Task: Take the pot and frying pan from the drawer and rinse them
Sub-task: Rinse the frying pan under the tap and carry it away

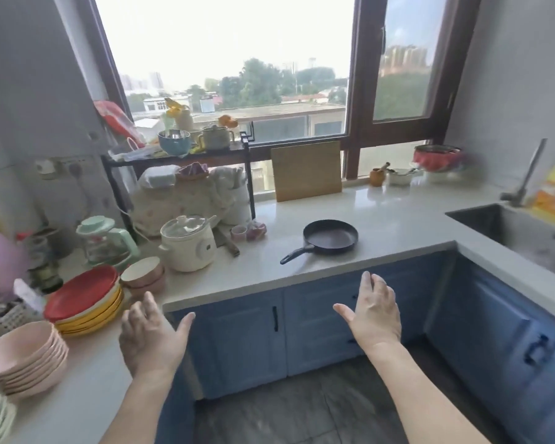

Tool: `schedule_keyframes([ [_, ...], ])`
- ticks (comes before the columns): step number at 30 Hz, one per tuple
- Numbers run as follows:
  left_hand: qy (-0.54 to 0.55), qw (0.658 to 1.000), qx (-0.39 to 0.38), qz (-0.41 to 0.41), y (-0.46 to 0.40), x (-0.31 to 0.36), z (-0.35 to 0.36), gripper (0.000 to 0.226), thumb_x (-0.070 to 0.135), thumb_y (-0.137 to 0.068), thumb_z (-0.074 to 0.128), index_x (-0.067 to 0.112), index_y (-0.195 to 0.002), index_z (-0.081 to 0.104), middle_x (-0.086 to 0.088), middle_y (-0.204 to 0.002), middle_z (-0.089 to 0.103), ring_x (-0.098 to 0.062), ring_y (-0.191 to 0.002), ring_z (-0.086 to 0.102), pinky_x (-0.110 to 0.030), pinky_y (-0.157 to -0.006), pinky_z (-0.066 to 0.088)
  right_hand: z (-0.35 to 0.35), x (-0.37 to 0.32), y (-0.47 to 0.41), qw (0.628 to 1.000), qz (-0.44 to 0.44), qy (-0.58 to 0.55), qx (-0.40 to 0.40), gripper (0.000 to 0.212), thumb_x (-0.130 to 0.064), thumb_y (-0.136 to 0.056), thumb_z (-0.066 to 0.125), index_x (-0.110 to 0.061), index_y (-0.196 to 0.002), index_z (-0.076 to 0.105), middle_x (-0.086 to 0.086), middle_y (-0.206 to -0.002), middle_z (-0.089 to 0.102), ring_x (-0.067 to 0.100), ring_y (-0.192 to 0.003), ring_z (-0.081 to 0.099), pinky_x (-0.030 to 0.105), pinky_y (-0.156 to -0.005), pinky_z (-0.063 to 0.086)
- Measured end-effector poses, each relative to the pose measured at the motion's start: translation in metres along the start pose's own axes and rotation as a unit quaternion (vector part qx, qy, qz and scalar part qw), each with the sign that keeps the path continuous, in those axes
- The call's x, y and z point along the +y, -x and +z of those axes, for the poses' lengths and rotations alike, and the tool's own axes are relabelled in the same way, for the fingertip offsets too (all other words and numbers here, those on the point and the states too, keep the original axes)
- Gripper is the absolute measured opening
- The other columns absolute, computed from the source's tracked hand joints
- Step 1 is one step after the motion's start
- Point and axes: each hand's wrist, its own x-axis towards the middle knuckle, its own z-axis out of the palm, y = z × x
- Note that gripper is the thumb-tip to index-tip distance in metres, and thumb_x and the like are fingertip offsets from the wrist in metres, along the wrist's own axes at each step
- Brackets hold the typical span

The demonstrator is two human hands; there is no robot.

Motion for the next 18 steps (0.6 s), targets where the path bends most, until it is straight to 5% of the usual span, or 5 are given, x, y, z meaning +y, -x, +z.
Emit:
schedule_keyframes([
  [10,0.041,0.997,-0.054,0.034,-0.080,0.184,0.112,0.095,0.063,-0.087,0.052,0.011,-0.155,0.010,-0.014,-0.159,0.019,-0.030,-0.147,0.012,-0.043,-0.118,0.017,0.018,0.080,-0.173,0.999,0.030,-0.006,0.027,0.095,-0.058,-0.085,0.062,-0.007,-0.152,0.019,0.009,-0.149,0.032,0.024,-0.132,0.036,0.030,-0.108,0.038],
  [18,0.022,0.996,-0.084,0.020,-0.127,0.314,0.188,0.094,0.067,-0.089,0.042,0.015,-0.156,-0.001,-0.010,-0.161,0.011,-0.027,-0.149,0.005,-0.039,-0.119,0.011,0.041,0.131,-0.322,1.000,0.007,0.002,-0.020,0.097,-0.057,-0.087,0.060,-0.008,-0.155,0.012,0.009,-0.155,0.023,0.024,-0.140,0.028,0.032,-0.113,0.034],
])
